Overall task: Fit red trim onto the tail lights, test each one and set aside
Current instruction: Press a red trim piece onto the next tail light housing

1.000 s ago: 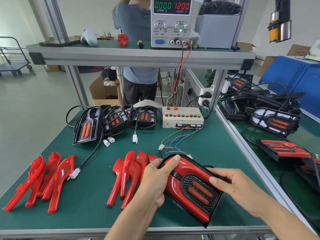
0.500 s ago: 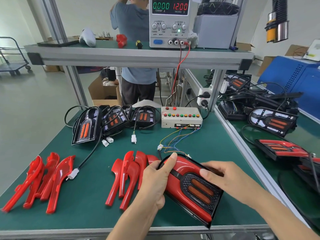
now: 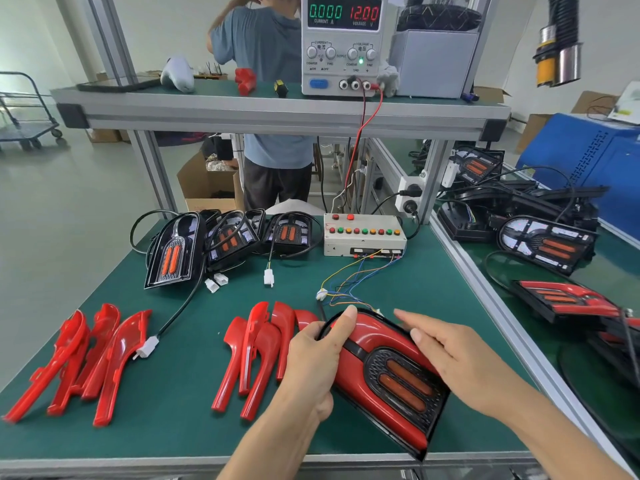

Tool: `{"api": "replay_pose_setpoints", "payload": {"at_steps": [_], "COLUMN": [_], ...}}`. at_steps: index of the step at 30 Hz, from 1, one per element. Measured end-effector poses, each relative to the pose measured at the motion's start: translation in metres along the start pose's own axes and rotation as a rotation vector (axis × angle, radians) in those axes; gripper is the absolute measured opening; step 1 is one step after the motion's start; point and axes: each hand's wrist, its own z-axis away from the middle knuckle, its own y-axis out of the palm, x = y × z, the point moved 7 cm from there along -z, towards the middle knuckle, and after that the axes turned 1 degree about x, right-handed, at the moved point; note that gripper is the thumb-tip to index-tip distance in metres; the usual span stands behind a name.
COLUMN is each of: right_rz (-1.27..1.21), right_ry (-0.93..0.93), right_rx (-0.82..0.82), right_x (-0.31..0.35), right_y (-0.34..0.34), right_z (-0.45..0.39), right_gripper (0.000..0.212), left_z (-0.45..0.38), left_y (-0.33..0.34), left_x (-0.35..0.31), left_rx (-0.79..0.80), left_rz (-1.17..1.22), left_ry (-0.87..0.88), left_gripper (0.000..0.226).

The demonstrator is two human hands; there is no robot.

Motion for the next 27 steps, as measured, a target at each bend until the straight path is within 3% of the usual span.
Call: {"api": "replay_pose_setpoints", "payload": {"at_steps": [4, 8, 9, 11, 12, 13, 14, 17, 19, 22, 27], "right_rz": [-0.155, 0.046, 0.074, 0.009, -0.035, -0.077, -0.097, -0.059, 0.010, 0.071, 0.052], "right_ry": [0.097, 0.202, 0.219, 0.267, 0.310, 0.299, 0.280, 0.144, 0.094, 0.054, 0.050], "right_rx": [-0.326, -0.589, -0.585, -0.454, -0.327, -0.238, -0.167, -0.002, 0.091, 0.107, 0.115], "right_x": [-0.013, -0.019, -0.023, -0.030, -0.034, -0.034, -0.034, -0.011, 0.000, 0.010, 0.006], "right_y": [-0.025, -0.053, -0.055, -0.045, -0.034, -0.024, -0.017, -0.002, 0.008, 0.014, 0.014], "right_z": [-0.001, 0.008, 0.008, 0.004, 0.001, 0.000, 0.001, -0.001, -0.003, -0.010, -0.012], "right_gripper": [0.022, 0.068, 0.064, 0.019, 0.021, 0.046, 0.057, 0.068, 0.062, 0.048, 0.054], "left_z": [-0.002, -0.002, -0.003, -0.003, -0.003, -0.003, -0.003, -0.001, 0.000, 0.003, 0.009], "left_y": [0.000, -0.001, -0.002, -0.001, -0.001, 0.000, 0.001, 0.003, 0.006, 0.010, 0.013], "left_x": [-0.001, -0.001, 0.000, 0.001, 0.001, 0.001, 0.001, 0.002, 0.002, 0.004, 0.000], "left_rx": [0.009, 0.014, 0.013, 0.015, 0.015, 0.015, 0.015, 0.025, 0.056, 0.121, 0.309], "left_rz": [-0.007, 0.001, 0.000, -0.005, -0.004, -0.003, -0.003, -0.023, -0.052, -0.108, -0.169], "left_ry": [0.001, -0.018, -0.021, -0.028, -0.027, -0.027, -0.025, -0.018, -0.014, -0.002, 0.009], "left_gripper": [0.047, 0.048, 0.048, 0.048, 0.048, 0.048, 0.049, 0.056, 0.063, 0.068, 0.049]}}
